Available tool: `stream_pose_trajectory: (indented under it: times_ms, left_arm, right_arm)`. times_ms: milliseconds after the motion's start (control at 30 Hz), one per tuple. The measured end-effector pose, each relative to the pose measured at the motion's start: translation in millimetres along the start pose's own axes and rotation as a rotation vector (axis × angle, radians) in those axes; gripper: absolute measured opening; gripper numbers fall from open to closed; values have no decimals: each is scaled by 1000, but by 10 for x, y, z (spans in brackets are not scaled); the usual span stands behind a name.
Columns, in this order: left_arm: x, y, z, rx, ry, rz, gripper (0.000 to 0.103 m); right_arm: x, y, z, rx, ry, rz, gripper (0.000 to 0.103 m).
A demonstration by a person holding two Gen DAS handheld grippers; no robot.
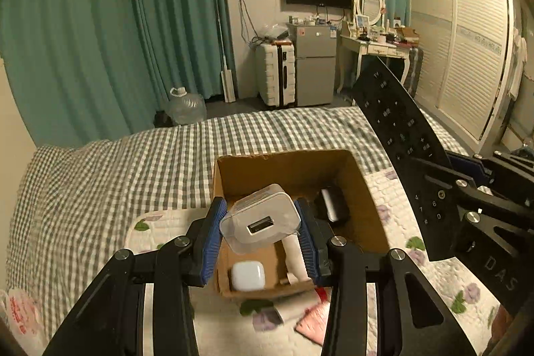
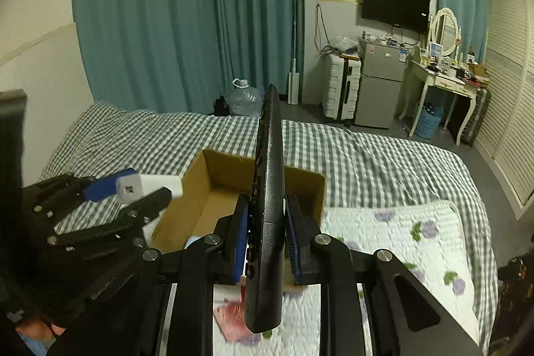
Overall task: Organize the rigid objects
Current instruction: 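Drop remote and white charger into the box and open both grippers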
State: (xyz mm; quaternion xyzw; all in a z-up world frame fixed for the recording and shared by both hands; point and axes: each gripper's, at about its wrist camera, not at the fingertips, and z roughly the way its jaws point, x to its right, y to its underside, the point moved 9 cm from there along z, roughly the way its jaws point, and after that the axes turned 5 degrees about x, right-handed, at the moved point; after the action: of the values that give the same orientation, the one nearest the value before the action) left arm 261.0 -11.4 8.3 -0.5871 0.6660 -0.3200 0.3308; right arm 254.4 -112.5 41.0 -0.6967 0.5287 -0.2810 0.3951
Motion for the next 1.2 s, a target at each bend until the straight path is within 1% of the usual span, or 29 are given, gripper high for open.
stream_pose_trajectory:
  times_ms: [133, 167, 267, 367, 467, 533, 567, 600, 633, 667, 700, 733, 833, 867, 900, 967, 1000, 1033, 1100, 1200]
  left_arm:
    - [-52, 132, 445, -47, -5, -5, 42]
    - [-66, 191, 586, -62, -7, -4, 42]
    - [-96, 356, 848, -96, 1, -7, 42]
    - [-117, 518, 1095, -132, -6, -8, 42]
    - [-102, 569, 1177, -122, 5, -12, 42]
    - [-49, 568, 1164, -113, 6, -2, 45]
    - [-32, 574, 1164, -124, 22, 2, 45]
    - [-25, 569, 1150, -127, 24, -1, 49]
    - [-25, 556, 1121, -124, 16, -3, 53]
    - [-34, 524, 1069, -114, 3, -4, 59]
    - [-47, 494, 993, -103, -11, -9, 59]
    - [-52, 466, 925, -101, -11, -13, 59]
    - [-65, 343, 608, -81, -16, -11, 59]
    - [-80, 288, 446, -69, -29, -5, 60]
    - [-90, 246, 314, -60, -35, -6, 63]
    - [-126, 168, 0, -35, -32, -24, 65]
    - [-149, 145, -120, -23, -31, -33, 65]
    - [-167, 123, -290, -9, -31, -39, 66]
    - [-195, 116, -528, 5, -39, -44, 68]
    - [-216, 123, -830, 17, -44, -57, 68]
  right_arm:
    - [27, 57, 410, -31, -6, -7, 20]
    - [39, 121, 565, -49, -7, -5, 20]
    - [66, 321, 908, -93, -10, -5, 20]
    - [89, 504, 1148, -124, -11, -7, 20]
    - [115, 649, 1336, -145, -19, -1, 20]
    - [144, 678, 1383, -139, -25, 8, 20]
    - [162, 677, 1384, -132, -26, 20, 21]
    - [174, 657, 1366, -124, -30, 32, 29]
    - [209, 624, 1334, -113, -23, 41, 38]
    - [227, 596, 1297, -106, -12, 45, 55]
    - [263, 550, 1236, -95, 3, 49, 58]
    - [294, 487, 1131, -76, 17, 52, 58]
    - [348, 363, 847, -57, 40, 54, 59]
    - [362, 304, 699, -46, 49, 50, 63]
    - [360, 254, 571, -35, 57, 45, 68]
    - [371, 120, 200, 5, 75, 36, 73]
    - [368, 81, 84, 18, 78, 37, 74]
    - [363, 15, -126, 40, 80, 41, 75]
    - [340, -35, -388, 64, 79, 48, 82]
    - [266, -69, -766, 97, 82, 40, 88]
